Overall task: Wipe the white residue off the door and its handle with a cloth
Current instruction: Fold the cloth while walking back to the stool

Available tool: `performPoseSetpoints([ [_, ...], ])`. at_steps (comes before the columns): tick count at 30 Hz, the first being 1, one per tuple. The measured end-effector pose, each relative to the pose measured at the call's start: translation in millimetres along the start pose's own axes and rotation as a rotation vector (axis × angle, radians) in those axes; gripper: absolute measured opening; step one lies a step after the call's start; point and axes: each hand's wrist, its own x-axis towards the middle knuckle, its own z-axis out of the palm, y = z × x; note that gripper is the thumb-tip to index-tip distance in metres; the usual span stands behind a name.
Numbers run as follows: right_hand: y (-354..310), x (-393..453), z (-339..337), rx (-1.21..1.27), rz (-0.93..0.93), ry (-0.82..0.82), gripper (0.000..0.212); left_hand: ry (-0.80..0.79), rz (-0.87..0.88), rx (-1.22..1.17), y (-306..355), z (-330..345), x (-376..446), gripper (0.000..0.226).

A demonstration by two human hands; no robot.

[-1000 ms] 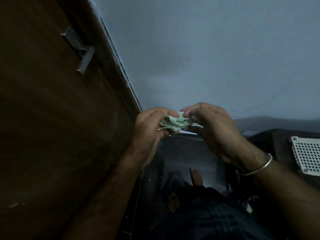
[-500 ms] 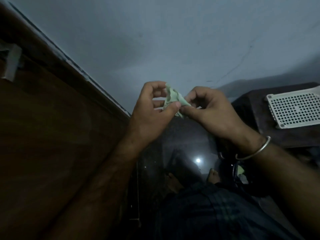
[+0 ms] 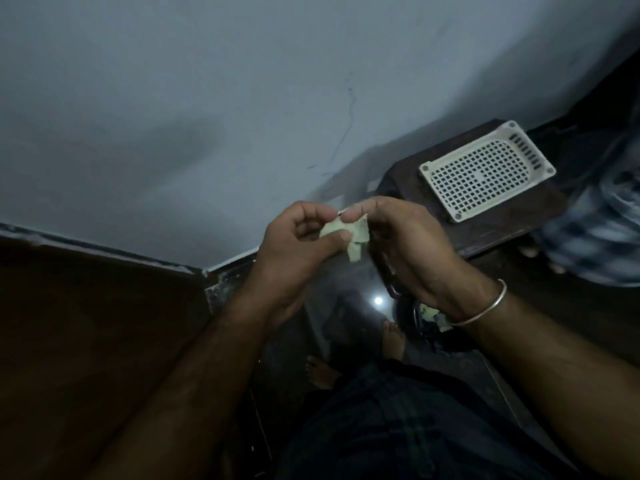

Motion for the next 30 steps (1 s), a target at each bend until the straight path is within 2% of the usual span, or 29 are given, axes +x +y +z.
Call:
performPoseSetpoints([
  [3, 3.2, -8.4, -28.6, -0.152, -0.110, 0.077, 0.006, -0.036, 0.031, 0.126, -6.0, 23.8, 13.4, 0.031],
  [5, 6.9, -13.2, -44.3, -0.231, -0.133, 0.142, 0.025, -0.091, 0.049, 0.152, -10.7, 37.9, 19.7, 0.031],
  [7, 7.8, -19.6, -60.7, -0.207, -0.115, 0.172, 0.033, -0.160, 0.063, 0.180, -18.0, 54.3, 24.5, 0.031],
  [11, 10.4, -32.5, -85.8, -0.168, -0.113, 0.252, 0.013, -0.210, 0.018, 0.282, -35.8, 78.8, 29.7, 0.025],
  [14, 16.8, -41.1, -100.3, -0.145, -0.101, 0.326, 0.011, -0.312, -0.103, 0.286, -43.8, 94.3, 32.6, 0.025],
  [19, 30.8, -53.5, -120.0, 0.025, 0.000, 0.276, 0.023, -0.355, -0.071, 0.341, -54.9, 112.6, 34.1, 0.024],
  [21, 37.2, -57.9, -127.3, 0.018, 0.026, 0.261, 0.028, -0.368, -0.090, 0.369, -62.4, 117.3, 33.4, 0.026],
  [30, 61.7, -64.9, -138.1, -0.029, 0.058, 0.359, 0.013, -0.373, -0.167, 0.420, -86.7, 123.7, 27.5, 0.027],
])
